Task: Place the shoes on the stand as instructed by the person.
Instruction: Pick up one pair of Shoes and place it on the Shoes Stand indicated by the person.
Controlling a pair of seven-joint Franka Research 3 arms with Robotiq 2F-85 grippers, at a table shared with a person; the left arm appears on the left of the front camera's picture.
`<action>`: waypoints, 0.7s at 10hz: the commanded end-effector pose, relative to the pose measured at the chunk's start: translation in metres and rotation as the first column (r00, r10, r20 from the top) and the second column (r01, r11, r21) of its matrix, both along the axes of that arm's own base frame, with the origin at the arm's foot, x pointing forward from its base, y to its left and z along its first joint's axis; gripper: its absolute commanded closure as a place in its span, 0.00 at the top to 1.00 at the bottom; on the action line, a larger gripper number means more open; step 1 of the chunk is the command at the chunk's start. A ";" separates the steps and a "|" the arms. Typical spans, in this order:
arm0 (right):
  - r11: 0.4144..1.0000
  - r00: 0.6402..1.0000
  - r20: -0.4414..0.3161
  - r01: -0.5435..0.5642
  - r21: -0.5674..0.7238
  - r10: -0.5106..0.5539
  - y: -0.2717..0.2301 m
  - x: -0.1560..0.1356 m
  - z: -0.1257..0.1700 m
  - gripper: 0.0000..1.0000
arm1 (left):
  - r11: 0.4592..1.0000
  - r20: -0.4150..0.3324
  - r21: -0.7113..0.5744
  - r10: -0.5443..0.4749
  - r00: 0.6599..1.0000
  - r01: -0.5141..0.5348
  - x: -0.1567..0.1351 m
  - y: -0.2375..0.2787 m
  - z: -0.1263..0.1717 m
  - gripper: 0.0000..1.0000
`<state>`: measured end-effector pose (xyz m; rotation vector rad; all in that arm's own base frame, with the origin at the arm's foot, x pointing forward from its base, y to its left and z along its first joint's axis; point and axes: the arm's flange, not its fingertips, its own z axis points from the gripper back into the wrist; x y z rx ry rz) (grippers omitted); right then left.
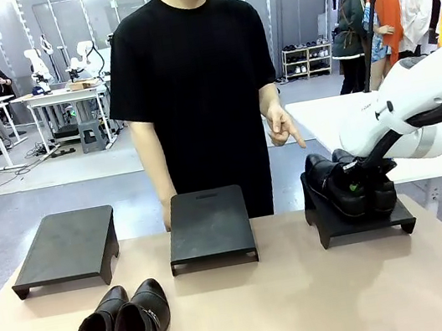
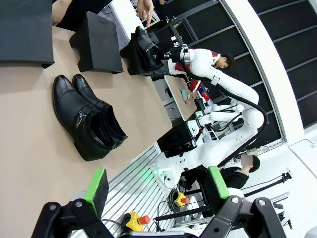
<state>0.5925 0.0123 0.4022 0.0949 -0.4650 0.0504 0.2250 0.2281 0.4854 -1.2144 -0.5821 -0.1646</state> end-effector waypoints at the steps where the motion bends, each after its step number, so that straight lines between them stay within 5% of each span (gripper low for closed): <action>1: 0.999 0.999 0.026 0.034 0.006 -0.034 0.002 0.005 0.005 0.58 | 1.000 0.026 -0.011 -0.010 1.000 0.010 0.001 0.003 0.001 1.00; 3: 0.999 0.999 0.034 0.039 0.013 -0.040 0.002 0.003 0.012 0.94 | 1.000 0.026 -0.011 -0.010 1.000 0.010 0.001 0.003 0.001 1.00; 4: 0.999 0.998 0.039 0.039 0.017 -0.040 0.002 0.000 0.015 0.68 | 1.000 0.026 -0.011 -0.010 1.000 0.010 0.001 0.003 0.001 1.00; 5: 0.999 0.998 0.041 0.040 0.016 -0.041 0.002 -0.001 0.017 1.00 | 1.000 0.026 -0.011 -0.010 1.000 0.010 0.001 0.003 0.001 1.00; 7: 0.999 0.998 0.047 0.041 0.023 -0.042 0.002 -0.001 0.020 1.00 | 1.000 0.026 -0.011 -0.010 1.000 0.010 0.001 0.003 0.001 1.00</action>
